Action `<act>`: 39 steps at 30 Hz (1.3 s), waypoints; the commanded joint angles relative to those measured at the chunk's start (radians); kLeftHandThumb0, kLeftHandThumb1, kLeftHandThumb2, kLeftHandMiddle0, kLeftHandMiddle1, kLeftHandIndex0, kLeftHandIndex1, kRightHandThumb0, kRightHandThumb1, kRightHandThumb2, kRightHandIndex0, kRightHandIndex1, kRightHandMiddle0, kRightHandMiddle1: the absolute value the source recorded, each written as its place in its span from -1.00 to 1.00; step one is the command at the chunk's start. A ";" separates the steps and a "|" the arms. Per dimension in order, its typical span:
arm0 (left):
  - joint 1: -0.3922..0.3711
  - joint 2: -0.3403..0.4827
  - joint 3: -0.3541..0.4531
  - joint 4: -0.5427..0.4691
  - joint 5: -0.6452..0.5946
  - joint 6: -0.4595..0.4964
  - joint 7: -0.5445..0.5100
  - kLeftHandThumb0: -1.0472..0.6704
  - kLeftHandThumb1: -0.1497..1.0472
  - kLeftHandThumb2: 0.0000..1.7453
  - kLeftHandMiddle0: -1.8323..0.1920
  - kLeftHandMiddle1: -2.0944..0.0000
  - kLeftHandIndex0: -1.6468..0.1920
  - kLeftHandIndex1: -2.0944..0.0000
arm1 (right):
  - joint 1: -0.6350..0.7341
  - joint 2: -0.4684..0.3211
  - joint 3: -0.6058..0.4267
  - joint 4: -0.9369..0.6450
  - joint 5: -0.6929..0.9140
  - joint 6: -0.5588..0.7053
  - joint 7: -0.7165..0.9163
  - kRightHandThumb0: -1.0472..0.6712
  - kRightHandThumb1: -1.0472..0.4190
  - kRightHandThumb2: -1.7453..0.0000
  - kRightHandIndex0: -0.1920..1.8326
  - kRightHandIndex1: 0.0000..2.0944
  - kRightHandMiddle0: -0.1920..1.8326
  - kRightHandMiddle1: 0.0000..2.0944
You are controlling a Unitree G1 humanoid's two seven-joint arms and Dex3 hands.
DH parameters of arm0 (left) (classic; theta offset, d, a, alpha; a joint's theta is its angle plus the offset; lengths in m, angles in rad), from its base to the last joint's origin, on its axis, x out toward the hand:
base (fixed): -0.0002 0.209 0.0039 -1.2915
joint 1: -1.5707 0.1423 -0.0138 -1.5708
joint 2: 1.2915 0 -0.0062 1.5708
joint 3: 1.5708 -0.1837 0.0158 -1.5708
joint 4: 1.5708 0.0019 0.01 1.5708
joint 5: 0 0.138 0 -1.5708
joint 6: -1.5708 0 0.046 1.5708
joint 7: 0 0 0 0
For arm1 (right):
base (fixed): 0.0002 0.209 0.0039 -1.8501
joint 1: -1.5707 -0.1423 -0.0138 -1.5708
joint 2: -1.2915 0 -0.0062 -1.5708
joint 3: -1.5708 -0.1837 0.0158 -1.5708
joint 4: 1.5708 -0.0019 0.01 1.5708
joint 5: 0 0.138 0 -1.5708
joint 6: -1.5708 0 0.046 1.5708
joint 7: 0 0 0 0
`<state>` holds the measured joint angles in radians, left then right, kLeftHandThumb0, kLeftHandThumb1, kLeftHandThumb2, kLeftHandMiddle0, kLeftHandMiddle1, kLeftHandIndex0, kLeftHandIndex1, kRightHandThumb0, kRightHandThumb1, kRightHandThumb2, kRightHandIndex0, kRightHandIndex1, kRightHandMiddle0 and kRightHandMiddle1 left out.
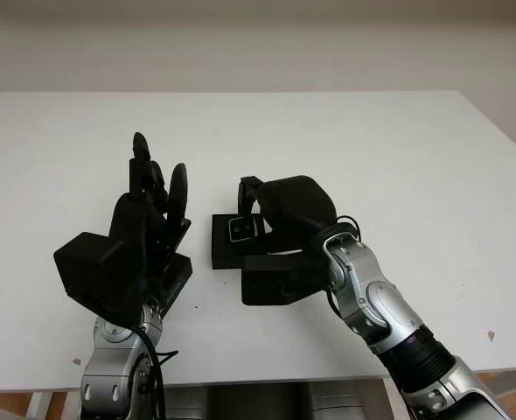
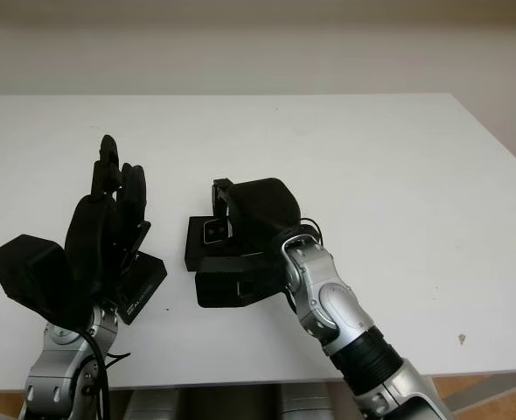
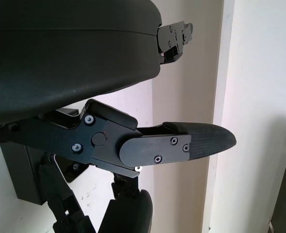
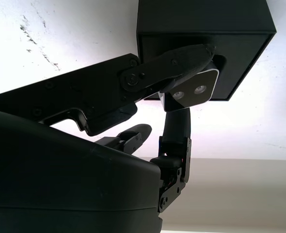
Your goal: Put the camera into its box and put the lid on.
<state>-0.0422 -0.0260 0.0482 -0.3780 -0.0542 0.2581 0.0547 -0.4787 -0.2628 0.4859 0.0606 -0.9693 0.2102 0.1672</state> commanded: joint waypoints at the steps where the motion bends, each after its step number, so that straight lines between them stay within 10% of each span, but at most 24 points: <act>1: -0.005 -0.003 -0.005 -0.007 0.001 -0.008 0.003 -0.73 1.00 -0.45 1.00 1.00 1.00 1.00 | 0.007 0.010 -0.003 0.003 0.011 -0.003 -0.012 -0.25 -1.00 0.87 -0.23 -0.91 -0.45 1.00; 39: -0.001 -0.003 -0.004 0.001 0.006 -0.013 0.003 -0.73 1.00 -0.45 1.00 1.00 1.00 1.00 | 0.002 0.042 -0.057 0.069 0.145 -0.001 -0.088 -0.24 -1.00 0.88 -0.27 -0.94 -0.46 1.00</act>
<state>-0.0419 -0.0271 0.0473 -0.3717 -0.0478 0.2471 0.0565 -0.4758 -0.2330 0.4400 0.1349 -0.8381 0.2116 0.0806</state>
